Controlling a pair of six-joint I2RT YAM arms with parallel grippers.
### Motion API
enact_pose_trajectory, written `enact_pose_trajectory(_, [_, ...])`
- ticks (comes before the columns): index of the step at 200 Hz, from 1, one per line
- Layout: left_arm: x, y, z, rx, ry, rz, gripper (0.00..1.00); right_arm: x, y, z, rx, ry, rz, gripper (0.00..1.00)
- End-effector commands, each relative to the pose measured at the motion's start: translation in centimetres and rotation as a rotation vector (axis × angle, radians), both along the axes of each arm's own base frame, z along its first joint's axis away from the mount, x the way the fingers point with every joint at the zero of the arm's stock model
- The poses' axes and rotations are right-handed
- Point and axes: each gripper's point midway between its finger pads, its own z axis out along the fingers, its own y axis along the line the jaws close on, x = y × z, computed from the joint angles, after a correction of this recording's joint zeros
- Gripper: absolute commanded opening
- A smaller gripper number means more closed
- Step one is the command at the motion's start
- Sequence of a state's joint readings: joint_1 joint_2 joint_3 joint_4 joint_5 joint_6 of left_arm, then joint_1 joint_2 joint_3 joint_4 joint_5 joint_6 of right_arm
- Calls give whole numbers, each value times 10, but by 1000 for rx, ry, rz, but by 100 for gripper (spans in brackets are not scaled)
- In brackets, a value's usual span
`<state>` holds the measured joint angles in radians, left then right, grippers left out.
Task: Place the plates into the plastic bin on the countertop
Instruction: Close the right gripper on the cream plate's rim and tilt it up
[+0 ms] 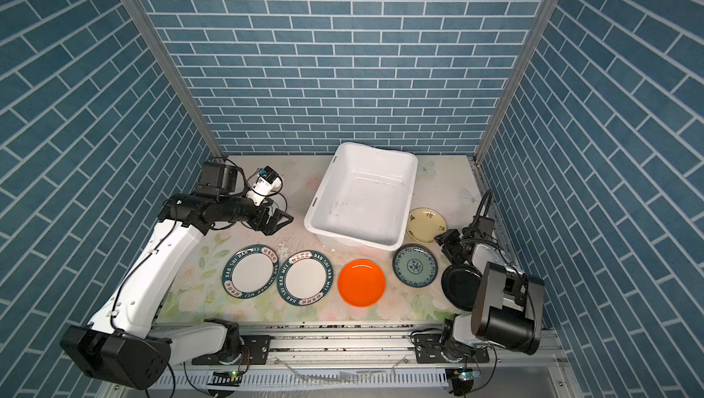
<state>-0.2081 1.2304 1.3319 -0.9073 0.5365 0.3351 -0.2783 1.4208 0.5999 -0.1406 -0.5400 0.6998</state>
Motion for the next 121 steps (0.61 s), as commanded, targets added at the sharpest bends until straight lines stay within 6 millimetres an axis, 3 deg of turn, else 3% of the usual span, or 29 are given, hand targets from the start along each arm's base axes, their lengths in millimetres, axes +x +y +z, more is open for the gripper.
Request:
enact_pose_trajectory(1, [-6, -2, -5, 9, 5, -26, 100, 9, 1, -2, 40, -28, 0, 48])
enact_pose_trajectory(48, [-4, -4, -5, 13, 7, -31, 100, 19, -6, -11, 36, -20, -19, 47])
enact_pose_trajectory(121, [-4, -5, -6, 14, 9, -33, 99, 31, -9, -29, 53, 0, -26, 37])
